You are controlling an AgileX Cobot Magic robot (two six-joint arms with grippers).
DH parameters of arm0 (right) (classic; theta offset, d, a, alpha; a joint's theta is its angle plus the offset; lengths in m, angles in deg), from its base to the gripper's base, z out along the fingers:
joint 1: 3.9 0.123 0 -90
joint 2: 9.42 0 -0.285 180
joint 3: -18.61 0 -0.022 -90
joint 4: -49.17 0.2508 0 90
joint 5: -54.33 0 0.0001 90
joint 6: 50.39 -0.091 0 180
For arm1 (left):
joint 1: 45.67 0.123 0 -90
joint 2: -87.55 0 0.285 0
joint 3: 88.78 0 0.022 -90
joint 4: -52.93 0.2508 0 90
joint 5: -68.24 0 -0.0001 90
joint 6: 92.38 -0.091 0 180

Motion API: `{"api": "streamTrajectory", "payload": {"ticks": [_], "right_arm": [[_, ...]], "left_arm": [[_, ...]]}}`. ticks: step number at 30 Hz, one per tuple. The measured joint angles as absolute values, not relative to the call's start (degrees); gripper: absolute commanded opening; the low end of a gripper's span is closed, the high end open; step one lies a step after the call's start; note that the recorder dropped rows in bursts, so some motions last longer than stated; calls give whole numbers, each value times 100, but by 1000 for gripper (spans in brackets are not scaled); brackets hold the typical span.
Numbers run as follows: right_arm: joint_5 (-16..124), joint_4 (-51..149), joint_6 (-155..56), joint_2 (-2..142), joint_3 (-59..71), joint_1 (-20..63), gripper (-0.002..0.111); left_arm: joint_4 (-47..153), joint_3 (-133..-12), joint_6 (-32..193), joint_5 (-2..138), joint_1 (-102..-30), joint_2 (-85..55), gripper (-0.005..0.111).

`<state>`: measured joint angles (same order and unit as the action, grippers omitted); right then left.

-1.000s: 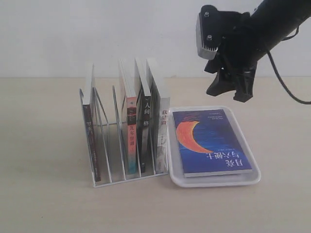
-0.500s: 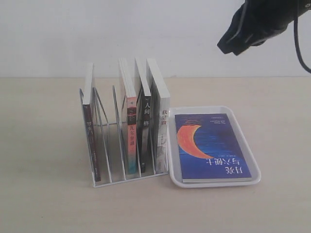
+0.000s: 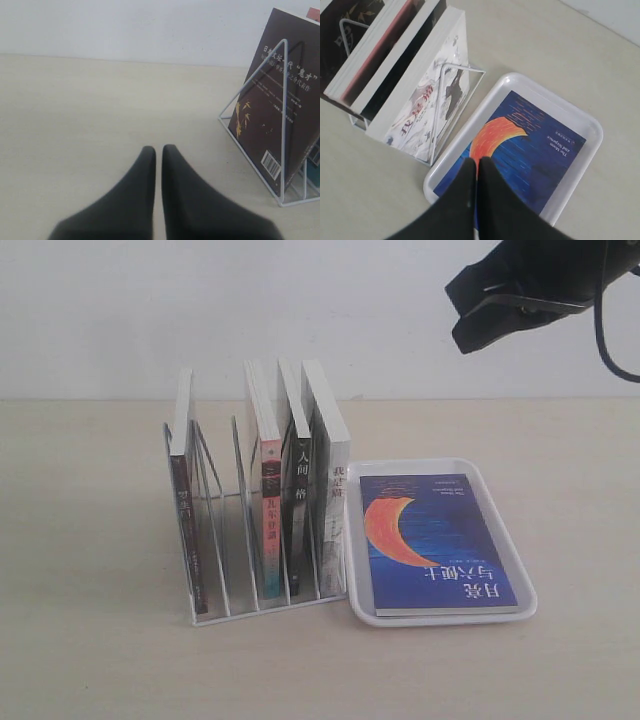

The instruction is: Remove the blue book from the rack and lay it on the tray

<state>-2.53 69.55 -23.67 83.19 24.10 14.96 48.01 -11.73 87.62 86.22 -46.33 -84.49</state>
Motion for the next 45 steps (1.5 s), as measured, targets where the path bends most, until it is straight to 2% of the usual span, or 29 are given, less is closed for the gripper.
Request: {"api": "streamTrajectory", "payload": {"ticks": [39, 45], "right_arm": [[-102, 6959, -2411, 8509, 2410, 1496, 0], [-128, 7227, -3604, 9027, 2410, 1515, 0]], "left_arm": [[4801, -1173, 8762, 8622, -4633, -8449, 5], [4801, -1173, 8762, 8622, -4633, -8449, 5]]}}
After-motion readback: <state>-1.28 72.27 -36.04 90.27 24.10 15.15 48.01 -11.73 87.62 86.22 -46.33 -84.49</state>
